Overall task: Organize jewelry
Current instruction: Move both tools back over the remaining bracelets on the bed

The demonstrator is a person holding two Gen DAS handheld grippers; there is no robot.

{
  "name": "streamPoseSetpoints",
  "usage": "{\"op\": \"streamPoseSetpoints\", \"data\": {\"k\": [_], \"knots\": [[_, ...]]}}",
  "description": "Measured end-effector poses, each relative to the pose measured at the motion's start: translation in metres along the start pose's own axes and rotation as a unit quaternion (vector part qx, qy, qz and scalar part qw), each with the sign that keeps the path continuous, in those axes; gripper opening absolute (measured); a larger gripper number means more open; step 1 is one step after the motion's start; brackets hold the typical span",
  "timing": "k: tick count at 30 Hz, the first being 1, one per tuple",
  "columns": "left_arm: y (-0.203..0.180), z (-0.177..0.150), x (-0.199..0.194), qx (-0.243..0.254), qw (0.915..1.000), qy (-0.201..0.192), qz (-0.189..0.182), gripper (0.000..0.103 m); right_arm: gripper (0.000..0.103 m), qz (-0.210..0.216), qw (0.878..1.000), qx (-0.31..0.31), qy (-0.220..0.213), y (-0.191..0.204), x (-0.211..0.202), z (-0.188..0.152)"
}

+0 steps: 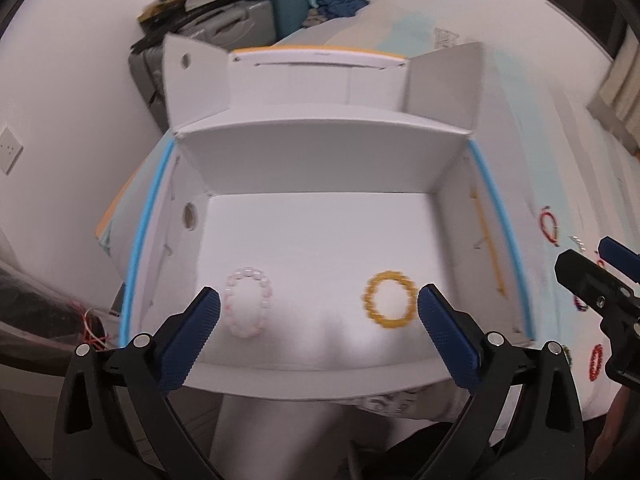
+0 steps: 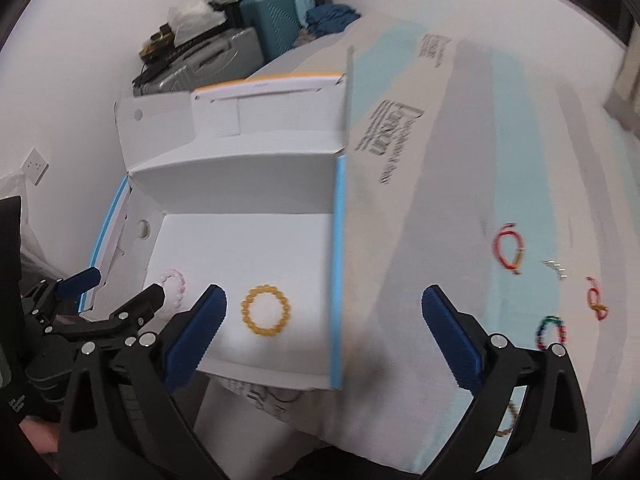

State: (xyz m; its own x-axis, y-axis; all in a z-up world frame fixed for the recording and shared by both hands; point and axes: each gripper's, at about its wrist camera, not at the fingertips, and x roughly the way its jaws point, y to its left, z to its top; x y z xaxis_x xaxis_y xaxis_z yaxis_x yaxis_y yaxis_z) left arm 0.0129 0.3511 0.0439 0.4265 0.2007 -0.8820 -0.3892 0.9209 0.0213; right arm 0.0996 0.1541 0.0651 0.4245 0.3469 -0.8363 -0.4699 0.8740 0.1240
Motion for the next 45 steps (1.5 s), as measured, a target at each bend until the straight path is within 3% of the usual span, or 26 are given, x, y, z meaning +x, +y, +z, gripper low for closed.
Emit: {"op": "streamPoseSetpoints", "data": {"k": [10, 24, 35, 45], "knots": [[-0.085, -0.012, -0.04, 0.056, 0.9968, -0.044, -0.035, 0.097, 0.095, -0.043, 0.997, 0.035, -0.046, -0.071, -0.061, -0.019], [-0.215, -0.039, -0.069, 0.143, 0.9834, -0.068, -0.088, 0.097, 0.095, -0.098, 0.987, 0.104, -0.078, -0.187, -0.128, -0.067], [-0.309, -0.081, -0.057, 0.208, 0.968, -0.057, -0.129, 0.097, 0.095, -0.133, 0.976, 0.158, -0.065, -0.274, -0.135, -0.119], [-0.356, -0.118, -0.005, 0.239, 0.9588, -0.018, -0.153, 0.097, 0.095, -0.146, 0.97, 0.195, -0.019, -0.337, -0.093, -0.171]]}}
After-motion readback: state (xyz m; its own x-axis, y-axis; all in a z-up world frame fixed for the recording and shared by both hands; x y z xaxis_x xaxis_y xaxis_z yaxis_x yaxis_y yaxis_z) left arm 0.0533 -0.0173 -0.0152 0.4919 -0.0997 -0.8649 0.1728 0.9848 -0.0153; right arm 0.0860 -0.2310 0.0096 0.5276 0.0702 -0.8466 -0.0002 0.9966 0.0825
